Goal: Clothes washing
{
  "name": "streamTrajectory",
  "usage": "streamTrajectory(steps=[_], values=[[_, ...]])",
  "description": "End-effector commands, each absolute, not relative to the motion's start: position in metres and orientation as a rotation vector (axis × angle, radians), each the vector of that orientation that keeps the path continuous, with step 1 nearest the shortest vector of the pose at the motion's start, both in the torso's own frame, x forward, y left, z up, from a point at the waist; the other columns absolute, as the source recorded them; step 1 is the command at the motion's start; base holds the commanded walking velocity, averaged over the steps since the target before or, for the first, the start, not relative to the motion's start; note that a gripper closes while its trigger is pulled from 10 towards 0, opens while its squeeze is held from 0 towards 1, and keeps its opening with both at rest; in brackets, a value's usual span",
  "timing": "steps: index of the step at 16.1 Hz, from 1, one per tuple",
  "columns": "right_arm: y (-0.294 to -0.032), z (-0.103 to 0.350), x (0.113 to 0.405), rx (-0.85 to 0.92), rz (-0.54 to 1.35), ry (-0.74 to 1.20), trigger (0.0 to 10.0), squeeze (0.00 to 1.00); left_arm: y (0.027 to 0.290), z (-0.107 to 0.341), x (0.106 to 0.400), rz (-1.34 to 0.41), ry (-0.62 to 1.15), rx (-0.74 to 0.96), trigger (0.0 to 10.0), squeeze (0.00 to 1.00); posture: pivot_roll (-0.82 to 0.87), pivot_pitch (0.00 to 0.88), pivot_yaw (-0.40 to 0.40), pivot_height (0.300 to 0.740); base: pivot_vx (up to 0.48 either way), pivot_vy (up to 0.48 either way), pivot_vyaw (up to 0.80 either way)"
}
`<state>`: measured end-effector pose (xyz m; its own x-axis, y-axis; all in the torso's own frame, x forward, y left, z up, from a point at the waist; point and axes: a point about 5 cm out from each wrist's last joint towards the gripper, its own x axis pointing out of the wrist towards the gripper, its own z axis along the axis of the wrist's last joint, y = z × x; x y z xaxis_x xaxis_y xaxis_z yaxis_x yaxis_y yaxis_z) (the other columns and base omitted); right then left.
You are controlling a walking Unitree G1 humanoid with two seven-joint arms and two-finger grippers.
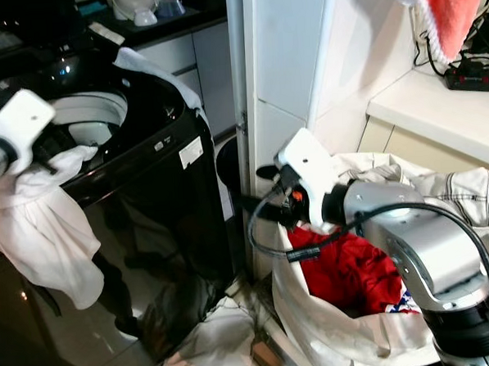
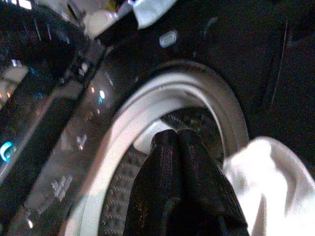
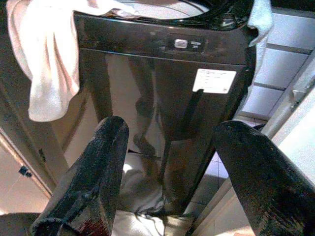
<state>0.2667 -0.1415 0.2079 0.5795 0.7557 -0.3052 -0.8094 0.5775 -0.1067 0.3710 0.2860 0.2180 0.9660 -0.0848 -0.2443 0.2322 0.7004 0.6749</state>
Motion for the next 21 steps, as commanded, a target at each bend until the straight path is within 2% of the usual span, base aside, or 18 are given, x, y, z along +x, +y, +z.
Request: streamTrajectory(steps=[1,3,5,8,13,17,21], values=[[-0.145,0.214,0.269,-0.246,0.899,0.210,10.0,0.00,0.286,0.232,0.372,-0.195,0.166,0.717,0.0,0.00,0.05,0.000,0.102,0.740,0.000,0.000,0.00],[-0.147,0.215,0.268,-0.241,0.897,0.212,10.0,0.00,0.284,0.237,0.369,-0.295,0.175,0.590,0.0,0.00,0.04,0.000,0.105,0.740,0.000,0.000,0.00],[-0.147,0.210,0.259,-0.247,0.949,0.244,10.0,0.00,0.285,0.233,0.353,-0.528,0.271,0.533,0.0,0.00,0.04,0.000,0.104,0.740,0.000,0.000,0.00],[-0.143,0.208,0.254,-0.256,1.010,0.263,10.0,0.00,0.297,0.227,0.343,-0.592,0.374,0.564,0.0,0.00,0.05,0.000,0.100,0.740,0.000,0.000,0.00],[-0.139,0.208,0.251,-0.272,1.069,0.273,10.0,0.00,0.307,0.205,0.331,-0.629,0.552,0.606,0.0,0.00,0.05,0.000,0.088,0.740,0.000,0.000,0.00],[-0.138,0.208,0.251,-0.279,1.075,0.271,10.0,0.00,0.313,0.200,0.338,-0.520,0.562,0.668,0.0,0.00,0.05,0.000,0.087,0.740,0.000,0.000,0.00],[-0.139,0.209,0.253,-0.281,1.053,0.262,10.0,0.00,0.309,0.195,0.349,-0.416,0.506,0.706,0.0,0.00,0.05,0.000,0.093,0.740,0.000,0.000,0.00]])
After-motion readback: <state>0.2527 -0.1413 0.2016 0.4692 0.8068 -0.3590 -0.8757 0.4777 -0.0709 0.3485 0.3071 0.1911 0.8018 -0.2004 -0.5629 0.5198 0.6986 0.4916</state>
